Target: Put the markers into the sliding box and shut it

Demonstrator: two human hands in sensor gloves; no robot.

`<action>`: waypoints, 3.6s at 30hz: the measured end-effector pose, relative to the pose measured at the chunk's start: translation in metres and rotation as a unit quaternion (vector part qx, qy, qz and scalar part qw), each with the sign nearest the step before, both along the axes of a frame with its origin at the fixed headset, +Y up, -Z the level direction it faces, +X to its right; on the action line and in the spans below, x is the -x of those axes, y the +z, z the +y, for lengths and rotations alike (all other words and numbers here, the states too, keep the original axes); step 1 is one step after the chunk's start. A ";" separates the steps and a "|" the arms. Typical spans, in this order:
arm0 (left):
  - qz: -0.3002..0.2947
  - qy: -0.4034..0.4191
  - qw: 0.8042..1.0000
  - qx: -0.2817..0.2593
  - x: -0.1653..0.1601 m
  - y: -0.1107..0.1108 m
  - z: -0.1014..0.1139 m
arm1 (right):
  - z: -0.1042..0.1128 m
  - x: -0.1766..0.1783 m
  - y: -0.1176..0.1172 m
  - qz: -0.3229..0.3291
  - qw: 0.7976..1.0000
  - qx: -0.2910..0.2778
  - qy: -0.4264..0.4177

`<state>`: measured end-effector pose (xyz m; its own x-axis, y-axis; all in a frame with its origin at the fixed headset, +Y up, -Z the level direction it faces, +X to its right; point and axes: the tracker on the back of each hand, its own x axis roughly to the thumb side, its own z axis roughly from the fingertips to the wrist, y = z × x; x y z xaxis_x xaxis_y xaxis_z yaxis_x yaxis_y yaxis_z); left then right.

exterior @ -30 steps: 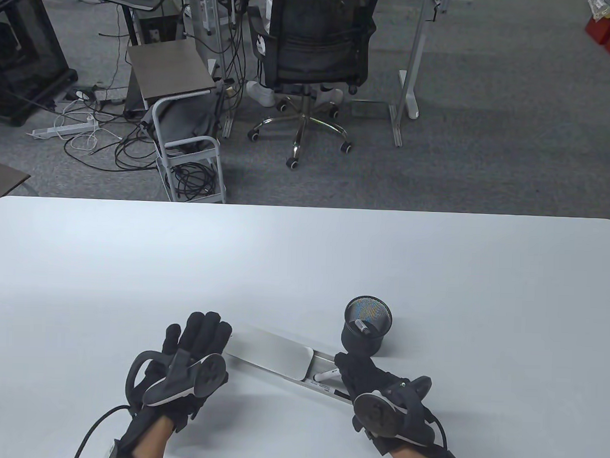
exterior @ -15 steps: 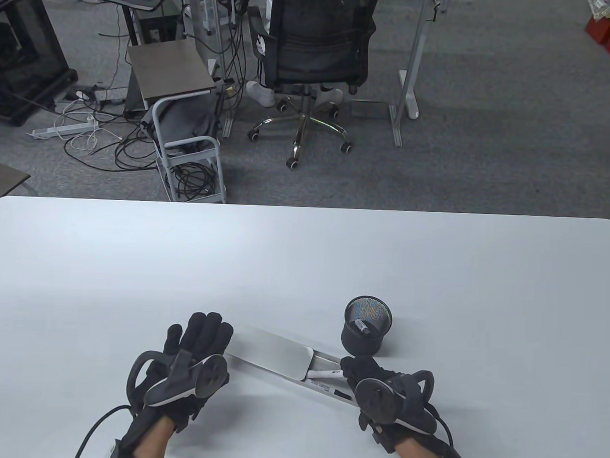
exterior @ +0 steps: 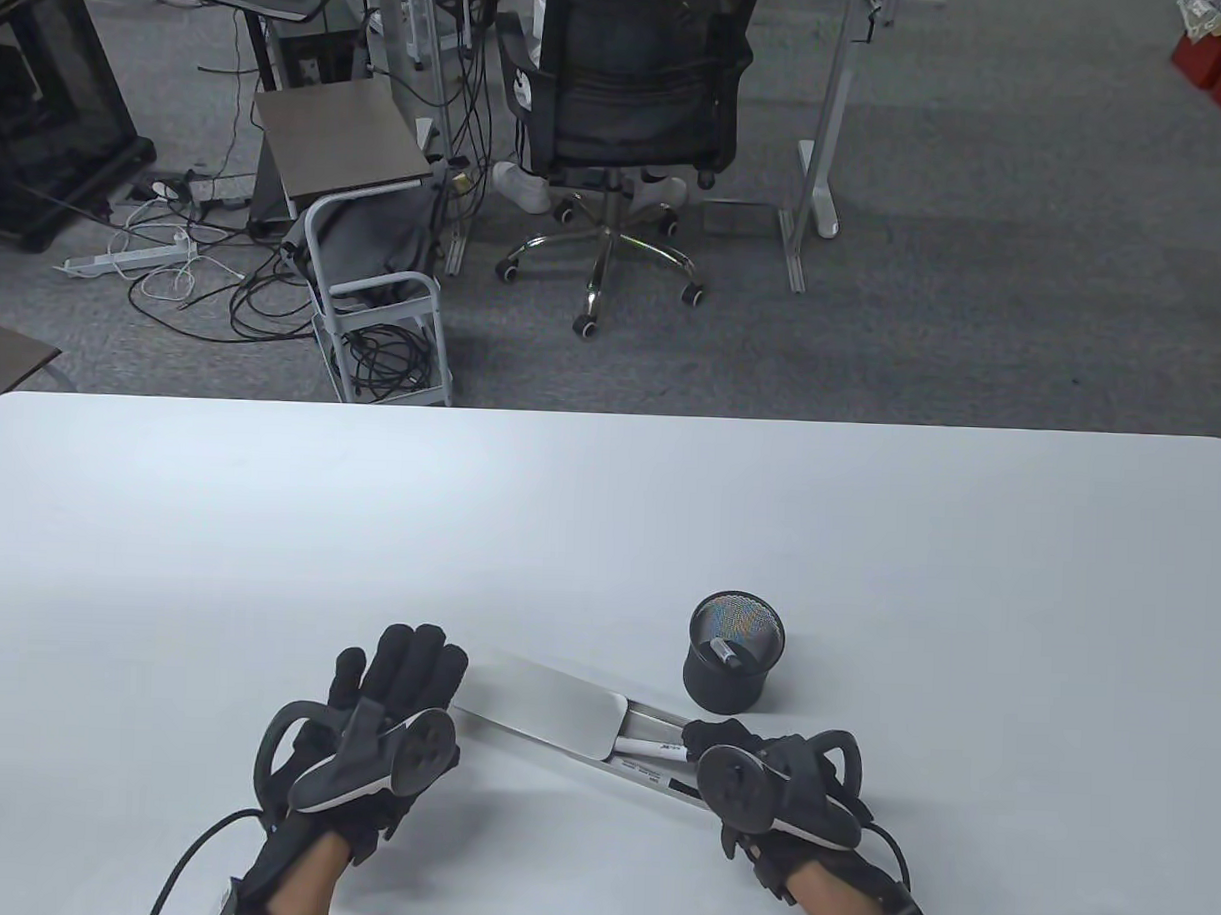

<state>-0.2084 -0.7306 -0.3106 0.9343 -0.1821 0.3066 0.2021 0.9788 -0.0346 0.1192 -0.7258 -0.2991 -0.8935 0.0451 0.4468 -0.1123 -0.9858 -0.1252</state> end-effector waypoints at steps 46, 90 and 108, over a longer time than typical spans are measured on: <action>0.001 -0.001 1.000 -0.005 0.000 0.001 0.000 | -0.002 0.017 -0.001 0.031 0.997 -0.035 0.067; 0.021 0.016 1.000 -0.016 0.012 0.005 0.006 | 0.003 -0.020 -0.022 -0.098 0.982 -0.155 -0.039; 0.027 0.024 0.999 -0.021 0.016 0.006 0.008 | 0.012 -0.019 -0.015 -0.099 0.963 -0.251 -0.012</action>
